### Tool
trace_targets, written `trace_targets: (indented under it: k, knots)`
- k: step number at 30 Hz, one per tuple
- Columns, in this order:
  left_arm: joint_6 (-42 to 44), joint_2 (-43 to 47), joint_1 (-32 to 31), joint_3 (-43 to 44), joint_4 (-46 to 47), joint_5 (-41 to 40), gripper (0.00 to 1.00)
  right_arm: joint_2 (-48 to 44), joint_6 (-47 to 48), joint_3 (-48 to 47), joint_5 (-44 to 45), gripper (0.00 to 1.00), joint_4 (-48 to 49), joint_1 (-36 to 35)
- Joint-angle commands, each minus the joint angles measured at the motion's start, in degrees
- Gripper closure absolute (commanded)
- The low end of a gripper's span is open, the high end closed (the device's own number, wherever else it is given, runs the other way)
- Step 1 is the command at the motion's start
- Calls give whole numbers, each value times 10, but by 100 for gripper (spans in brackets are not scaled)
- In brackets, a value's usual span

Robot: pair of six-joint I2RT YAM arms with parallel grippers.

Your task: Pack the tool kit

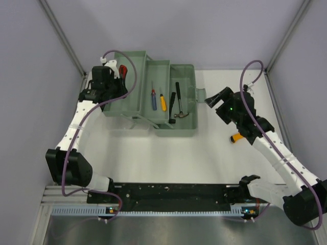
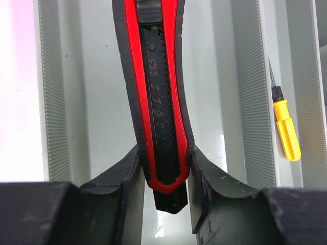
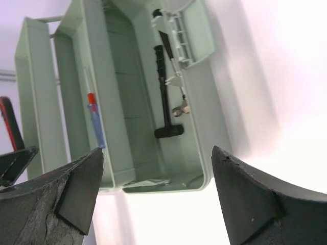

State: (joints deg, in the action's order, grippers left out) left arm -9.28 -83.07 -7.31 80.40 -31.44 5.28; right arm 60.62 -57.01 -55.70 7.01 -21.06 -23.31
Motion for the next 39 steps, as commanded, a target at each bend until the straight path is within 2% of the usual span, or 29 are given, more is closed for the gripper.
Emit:
trace_targets:
  k: [1,12,18,22,27,30,32,39]
  knots:
    - [2,0,4,2,28,-5,75,-19,-53,33,5,16,-6,28]
    - [0,2,4,-5,19,-74,52,-2,-68,66,-14,17,-14,67]
    - [-5,1,4,-6,14,-88,47,3,-56,72,-6,18,-29,98]
    - [-8,16,4,7,9,-92,43,9,-23,66,40,18,-64,110]
    - [-14,45,4,42,-4,-56,32,55,7,45,119,16,-140,129]
    - [-17,58,4,67,-15,4,21,103,5,24,159,16,-185,139]
    - [-19,66,4,85,-22,36,15,143,2,15,158,16,-200,152]
    - [-23,90,4,107,-32,89,6,237,-9,-3,152,16,-217,200]
